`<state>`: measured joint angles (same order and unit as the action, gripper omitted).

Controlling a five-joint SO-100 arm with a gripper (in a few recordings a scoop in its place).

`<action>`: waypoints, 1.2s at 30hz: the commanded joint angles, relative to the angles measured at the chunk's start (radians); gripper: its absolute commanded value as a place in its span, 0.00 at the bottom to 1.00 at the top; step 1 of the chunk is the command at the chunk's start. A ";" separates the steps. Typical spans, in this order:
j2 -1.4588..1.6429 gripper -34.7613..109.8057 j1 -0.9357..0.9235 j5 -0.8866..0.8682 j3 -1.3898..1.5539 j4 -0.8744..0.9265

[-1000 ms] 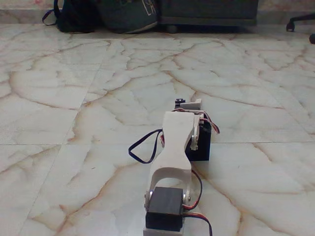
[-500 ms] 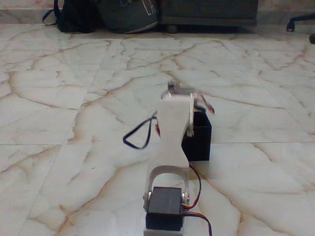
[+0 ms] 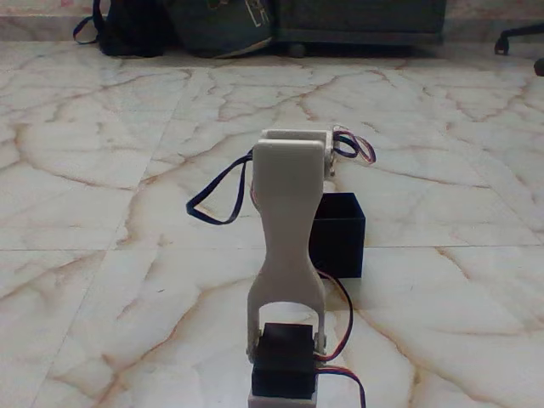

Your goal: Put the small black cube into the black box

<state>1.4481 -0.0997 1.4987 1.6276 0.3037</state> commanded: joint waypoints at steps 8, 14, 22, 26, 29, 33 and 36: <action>0.500 0.27 0.018 0.008 0.603 -0.028; 0.752 0.27 0.032 0.040 0.965 -0.026; 0.951 0.27 0.035 0.044 1.255 -0.029; 0.999 0.27 0.026 0.035 1.373 -0.028; 1.009 0.27 0.026 0.040 1.431 -0.011; 1.009 0.27 0.011 0.038 1.454 0.098; 1.009 0.27 0.006 0.083 1.454 0.307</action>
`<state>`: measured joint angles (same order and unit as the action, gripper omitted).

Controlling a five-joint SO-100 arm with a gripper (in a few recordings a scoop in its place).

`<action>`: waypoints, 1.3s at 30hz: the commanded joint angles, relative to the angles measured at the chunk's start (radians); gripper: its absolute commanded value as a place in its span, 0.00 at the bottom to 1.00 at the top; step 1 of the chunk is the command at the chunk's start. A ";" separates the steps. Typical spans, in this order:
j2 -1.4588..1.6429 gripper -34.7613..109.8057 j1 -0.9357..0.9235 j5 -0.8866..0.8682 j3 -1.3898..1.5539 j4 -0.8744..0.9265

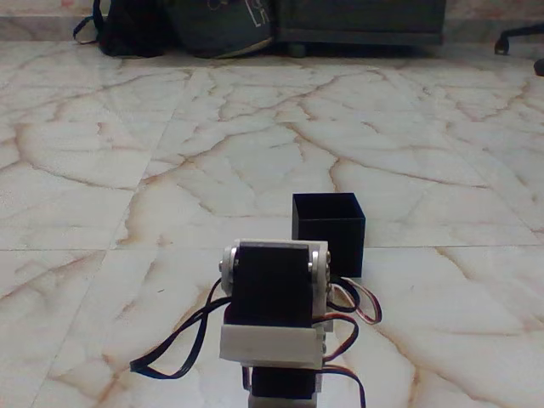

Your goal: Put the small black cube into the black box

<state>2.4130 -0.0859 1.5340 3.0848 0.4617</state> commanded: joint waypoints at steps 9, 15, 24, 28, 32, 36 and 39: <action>0.038 0.27 0.025 -0.100 -0.002 0.259; 0.018 0.26 0.048 -0.020 -0.002 0.247; 0.018 0.26 0.044 -0.020 -0.002 0.245; 0.018 0.26 0.044 -0.020 -0.002 0.245; 0.018 0.26 0.044 -0.020 -0.002 0.245; 0.018 0.26 0.044 -0.020 -0.002 0.245; 0.018 0.26 0.044 -0.020 -0.002 0.245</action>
